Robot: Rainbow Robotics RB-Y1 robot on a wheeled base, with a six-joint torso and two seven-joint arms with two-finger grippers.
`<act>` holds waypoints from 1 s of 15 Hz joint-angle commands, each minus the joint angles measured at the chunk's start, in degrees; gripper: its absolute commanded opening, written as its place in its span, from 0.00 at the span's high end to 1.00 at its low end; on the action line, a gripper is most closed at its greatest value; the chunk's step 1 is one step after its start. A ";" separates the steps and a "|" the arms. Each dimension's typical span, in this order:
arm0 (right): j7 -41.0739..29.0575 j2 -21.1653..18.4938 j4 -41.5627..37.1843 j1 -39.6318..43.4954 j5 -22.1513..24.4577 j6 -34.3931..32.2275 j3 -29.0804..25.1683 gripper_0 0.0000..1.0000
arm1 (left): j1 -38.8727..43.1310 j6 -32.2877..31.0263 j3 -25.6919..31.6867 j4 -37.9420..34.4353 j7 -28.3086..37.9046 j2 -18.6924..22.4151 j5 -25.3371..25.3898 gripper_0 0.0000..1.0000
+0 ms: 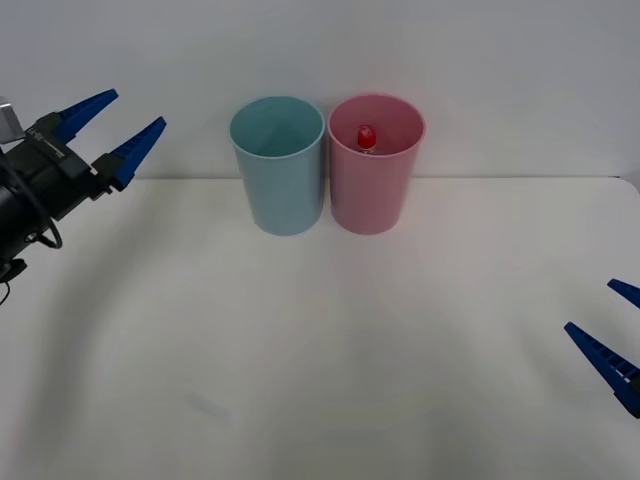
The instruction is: Grasp the object on the table and drop it into the matching bin: aluminum can to the light blue bin, PET bottle to the pink bin.
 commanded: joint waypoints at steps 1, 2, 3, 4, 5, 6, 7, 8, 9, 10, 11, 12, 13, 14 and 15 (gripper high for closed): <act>0.00 0.00 0.00 0.00 0.00 0.00 0.00 0.00 | 7.07 -4.08 5.75 -3.95 -0.03 1.22 -0.96 0.00; 0.00 0.00 0.00 0.00 0.00 0.00 0.00 0.00 | 9.10 -5.58 7.51 -5.00 -0.03 1.75 -0.96 0.00; 0.00 0.00 0.00 0.00 0.00 0.00 0.00 0.00 | 11.29 -7.42 9.27 -5.62 -0.12 2.45 -0.96 0.00; 0.00 0.00 0.00 0.00 0.00 0.00 0.00 0.00 | 13.31 -9.88 11.20 -5.62 -0.56 3.07 -0.96 0.00; 0.00 0.00 0.00 0.00 0.00 0.00 0.00 0.00 | 14.90 -11.73 12.78 -5.62 -0.82 3.60 -0.96 0.00; 0.00 0.00 0.00 0.00 0.00 0.00 0.00 0.00 | 16.92 -13.22 14.28 -5.62 -1.35 4.30 -0.96 0.00; 0.00 0.00 0.00 0.00 0.00 0.00 0.00 0.00 | 18.94 -14.28 15.51 -5.62 -2.93 4.74 -0.88 0.00; 0.00 0.00 0.00 0.00 0.00 0.00 0.00 0.00 | 20.78 -14.63 16.30 -5.62 -5.21 4.83 -0.88 0.00; 0.00 0.00 0.00 0.00 0.00 0.00 0.00 0.00 | 22.37 -14.89 16.82 -5.62 -7.15 4.74 -0.79 0.00; 0.00 0.00 0.00 0.00 0.00 0.00 0.00 0.00 | 24.30 -15.25 17.35 -5.53 -9.52 4.74 -0.79 0.00; 0.00 0.00 0.00 0.00 0.00 0.00 0.00 0.00 | 25.88 -15.60 17.79 -5.62 -11.10 4.74 -0.35 0.00; 0.00 0.00 0.00 0.00 0.00 0.00 0.00 0.00 | 27.29 -16.21 18.14 -5.62 -11.54 4.74 -0.17 0.00; 0.00 0.00 0.00 0.00 0.00 0.00 0.00 0.00 | 28.52 -17.71 19.11 -5.62 -11.89 4.74 -0.17 0.00; 0.00 0.00 0.00 0.00 0.00 0.00 0.00 0.00 | 29.93 -18.67 19.55 -5.62 -12.07 4.92 0.27 0.00; 0.00 0.00 0.00 0.00 0.00 0.00 0.00 0.00 | 31.07 -19.03 19.46 -5.62 -12.33 5.09 0.97 0.00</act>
